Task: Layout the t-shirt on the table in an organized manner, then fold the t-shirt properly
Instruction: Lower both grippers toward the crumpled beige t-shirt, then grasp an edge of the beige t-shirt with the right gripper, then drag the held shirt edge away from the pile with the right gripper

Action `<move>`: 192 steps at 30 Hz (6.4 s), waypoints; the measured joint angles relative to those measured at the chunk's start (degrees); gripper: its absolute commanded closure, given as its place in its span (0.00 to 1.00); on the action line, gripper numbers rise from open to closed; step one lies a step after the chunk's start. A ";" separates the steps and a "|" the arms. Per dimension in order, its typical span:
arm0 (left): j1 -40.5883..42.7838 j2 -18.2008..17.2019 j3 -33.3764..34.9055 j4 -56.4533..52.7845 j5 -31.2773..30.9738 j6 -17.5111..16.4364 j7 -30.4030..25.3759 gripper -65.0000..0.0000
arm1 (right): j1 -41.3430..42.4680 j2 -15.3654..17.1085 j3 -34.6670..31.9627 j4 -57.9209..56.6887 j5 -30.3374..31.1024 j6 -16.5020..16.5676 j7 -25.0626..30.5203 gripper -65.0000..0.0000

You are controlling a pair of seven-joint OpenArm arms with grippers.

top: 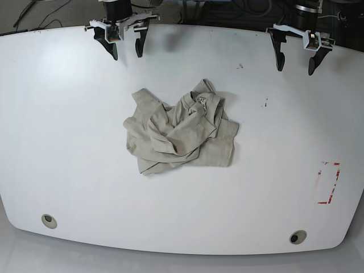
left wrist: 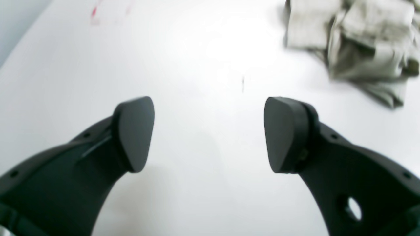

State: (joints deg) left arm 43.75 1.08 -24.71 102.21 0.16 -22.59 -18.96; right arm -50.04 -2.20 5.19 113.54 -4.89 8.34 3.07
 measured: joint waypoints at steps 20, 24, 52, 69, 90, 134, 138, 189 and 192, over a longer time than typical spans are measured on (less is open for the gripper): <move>-7.54 0.15 2.49 -0.26 0.17 -0.15 0.04 0.26 | 16.41 0.48 0.31 -0.13 14.93 -0.55 -17.62 0.45; -9.29 0.15 2.64 -0.24 0.13 0.02 -0.11 0.26 | 19.50 2.45 0.33 -0.15 19.02 -0.46 -20.33 0.45; -11.23 0.31 4.11 -0.28 0.20 0.04 0.04 0.26 | 38.56 13.05 4.61 -16.61 37.22 -0.04 -28.74 0.45; -11.26 0.31 4.11 -0.33 0.20 0.02 0.98 0.26 | 39.04 12.92 0.42 -20.13 46.10 4.13 -28.83 0.45; -11.37 0.13 4.15 -0.42 0.39 0.02 2.43 0.26 | 42.07 12.87 0.44 -27.10 46.07 3.69 -28.83 0.45; -13.57 -0.02 4.09 -2.43 0.61 0.02 2.62 0.26 | 37.35 13.44 0.66 -11.56 45.62 6.86 -33.35 1.00; -14.08 -0.15 4.15 -2.54 0.61 0.02 2.62 0.26 | 36.74 14.78 0.59 -8.44 45.64 6.99 -33.33 1.00; -17.88 -4.76 21.11 -2.69 3.87 -2.56 10.19 0.26 | 49.09 35.17 1.70 -1.75 45.40 7.17 -33.75 1.00; -18.05 -4.74 21.11 -2.69 3.87 -2.56 10.14 0.26 | 50.01 36.59 1.64 -1.05 45.44 7.17 -33.75 1.00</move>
State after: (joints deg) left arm 25.69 -3.66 -3.60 99.53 4.03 -25.15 -8.82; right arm -0.03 34.39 6.83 112.49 40.56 15.51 -30.68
